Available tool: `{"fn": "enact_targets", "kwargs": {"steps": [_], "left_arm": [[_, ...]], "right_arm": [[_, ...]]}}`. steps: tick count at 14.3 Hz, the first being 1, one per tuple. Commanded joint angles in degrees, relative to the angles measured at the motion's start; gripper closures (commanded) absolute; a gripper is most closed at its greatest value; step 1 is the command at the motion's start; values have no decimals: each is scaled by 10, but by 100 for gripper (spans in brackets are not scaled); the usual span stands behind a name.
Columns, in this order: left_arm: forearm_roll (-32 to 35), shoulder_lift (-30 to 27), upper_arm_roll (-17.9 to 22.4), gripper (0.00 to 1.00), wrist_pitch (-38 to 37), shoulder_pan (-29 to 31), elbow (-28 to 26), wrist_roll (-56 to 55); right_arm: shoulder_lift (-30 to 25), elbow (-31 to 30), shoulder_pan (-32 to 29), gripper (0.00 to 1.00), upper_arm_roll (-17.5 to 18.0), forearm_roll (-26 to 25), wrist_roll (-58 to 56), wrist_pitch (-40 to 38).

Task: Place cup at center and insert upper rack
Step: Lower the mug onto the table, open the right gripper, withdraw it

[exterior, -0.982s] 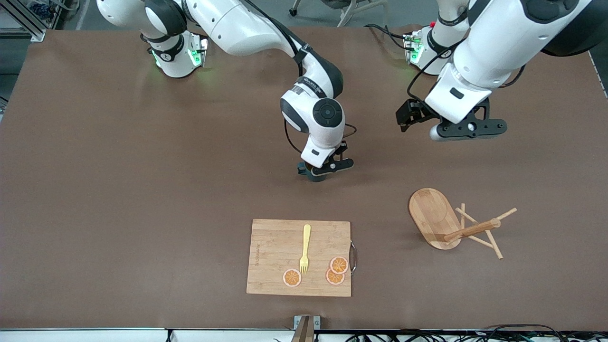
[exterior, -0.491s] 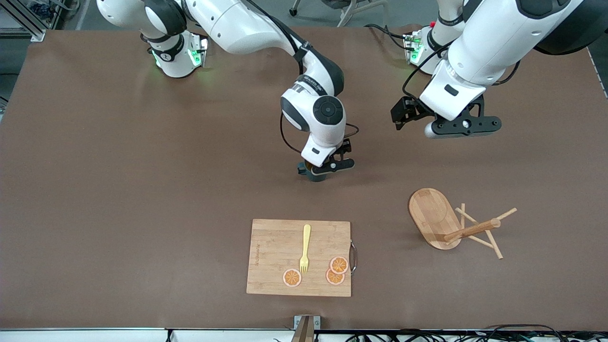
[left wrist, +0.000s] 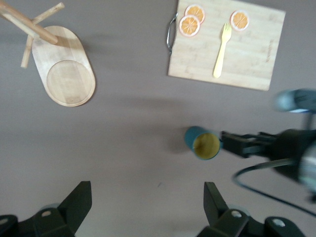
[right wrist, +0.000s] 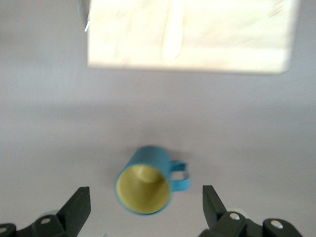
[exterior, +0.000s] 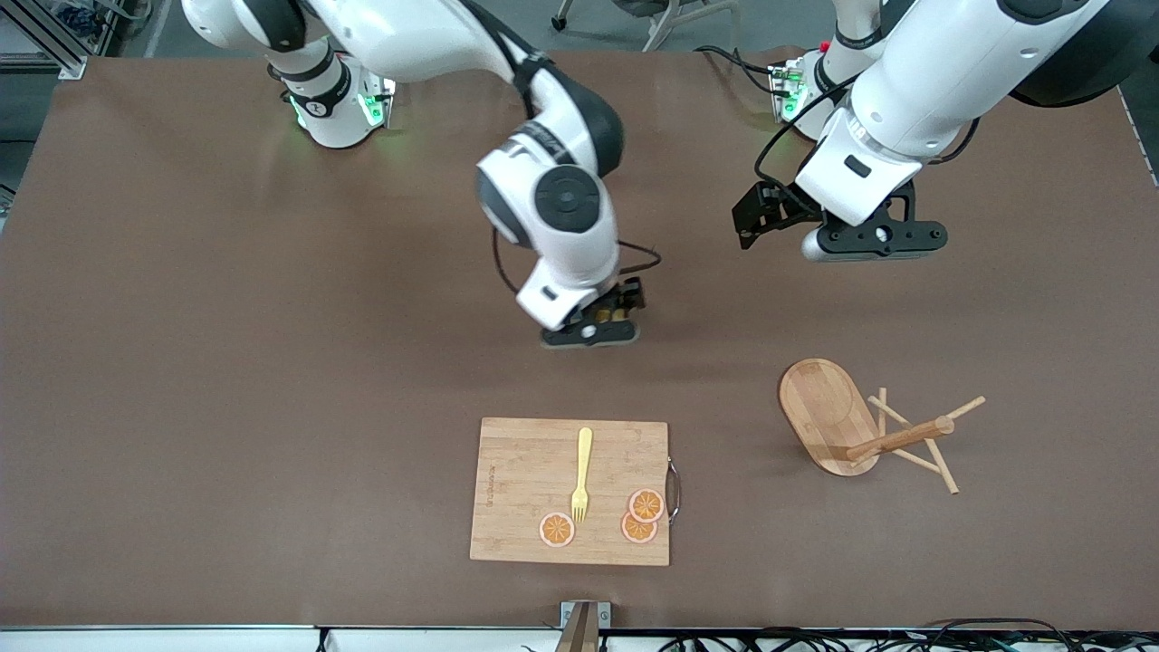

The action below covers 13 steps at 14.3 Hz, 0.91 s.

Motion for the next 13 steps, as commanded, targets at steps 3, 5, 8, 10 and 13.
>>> {"fn": "enact_targets", "kwargs": {"steps": [3,5,8,10,13], "left_arm": [[34,27,4,0,75,-61,4,-91],[89,55,4,0,107,-100,6,-174],[101,103,6,0,171,-145,22,-254],[123,130,8,0,216,-181,34,-308],[172,174,10,0,241,-232,57,-394]], "right_arm": [[-85,-19,-91,0,-35,1,-11,-64],[-107,-22,-128,0,-48,0,-42,-73],[-130,-22,-172,0,-71,0,-48,-145],[-144,-22,-213,0,-85,5,-59,-159],[-162,-23,-250,0,-87,-2,-170,-181]]}}
